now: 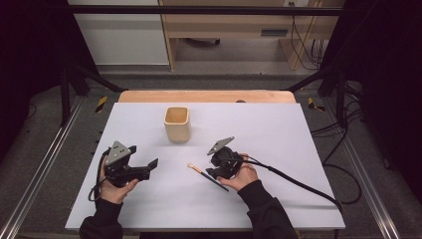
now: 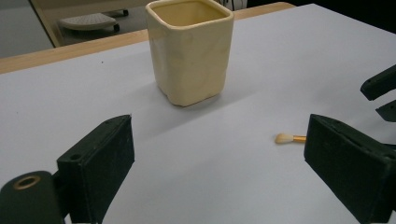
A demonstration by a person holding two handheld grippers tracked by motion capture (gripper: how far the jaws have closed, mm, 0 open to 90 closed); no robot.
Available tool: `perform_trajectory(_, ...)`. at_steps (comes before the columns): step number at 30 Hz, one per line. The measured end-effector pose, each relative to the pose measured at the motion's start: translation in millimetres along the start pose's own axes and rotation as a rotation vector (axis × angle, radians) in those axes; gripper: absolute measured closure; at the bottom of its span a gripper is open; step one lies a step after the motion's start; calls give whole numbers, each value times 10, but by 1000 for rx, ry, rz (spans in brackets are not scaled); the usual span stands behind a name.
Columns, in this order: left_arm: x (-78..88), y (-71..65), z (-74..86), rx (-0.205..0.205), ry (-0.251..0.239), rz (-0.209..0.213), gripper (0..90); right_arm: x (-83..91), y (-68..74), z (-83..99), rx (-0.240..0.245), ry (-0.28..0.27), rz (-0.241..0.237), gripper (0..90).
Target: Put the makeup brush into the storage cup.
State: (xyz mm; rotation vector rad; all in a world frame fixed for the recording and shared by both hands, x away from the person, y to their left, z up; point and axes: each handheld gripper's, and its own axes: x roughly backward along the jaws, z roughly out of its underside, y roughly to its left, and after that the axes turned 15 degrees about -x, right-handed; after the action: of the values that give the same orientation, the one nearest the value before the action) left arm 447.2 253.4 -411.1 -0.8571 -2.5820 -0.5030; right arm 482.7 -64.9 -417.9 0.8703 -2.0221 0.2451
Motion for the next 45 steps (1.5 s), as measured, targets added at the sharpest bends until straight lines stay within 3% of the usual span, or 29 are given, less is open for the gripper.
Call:
perform_trajectory(14, -5, -1, 5, -7, 9, -2, 75, -302, 59, -15, -7, 149, 19, 662)
perform_trajectory(31, -17, -10, 6, -9, 13, -1, 76, -401, 50, 8, -9, 250, 33, 767)
perform_trajectory(45, -25, -14, 7, -11, 19, 1, 76, -421, 71, -15, -6, 294, 52, 838)
